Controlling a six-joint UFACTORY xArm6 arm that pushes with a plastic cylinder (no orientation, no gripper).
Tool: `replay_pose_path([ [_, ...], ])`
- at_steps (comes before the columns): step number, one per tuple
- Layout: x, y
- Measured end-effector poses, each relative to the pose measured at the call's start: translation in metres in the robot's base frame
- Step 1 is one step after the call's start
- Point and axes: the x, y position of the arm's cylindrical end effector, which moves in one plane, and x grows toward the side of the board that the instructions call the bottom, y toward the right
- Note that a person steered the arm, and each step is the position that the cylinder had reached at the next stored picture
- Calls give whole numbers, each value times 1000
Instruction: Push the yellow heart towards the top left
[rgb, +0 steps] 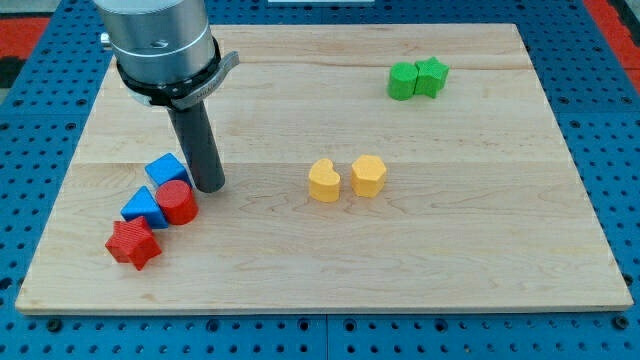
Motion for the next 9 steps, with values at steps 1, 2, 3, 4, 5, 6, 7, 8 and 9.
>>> replay_pose_path([
  [1,-1,0],
  [2,-2,0],
  [3,11,11],
  [4,35,38],
  [5,41,88],
  [6,40,129],
  [7,13,133],
  [8,2,129],
  [9,-16,138],
])
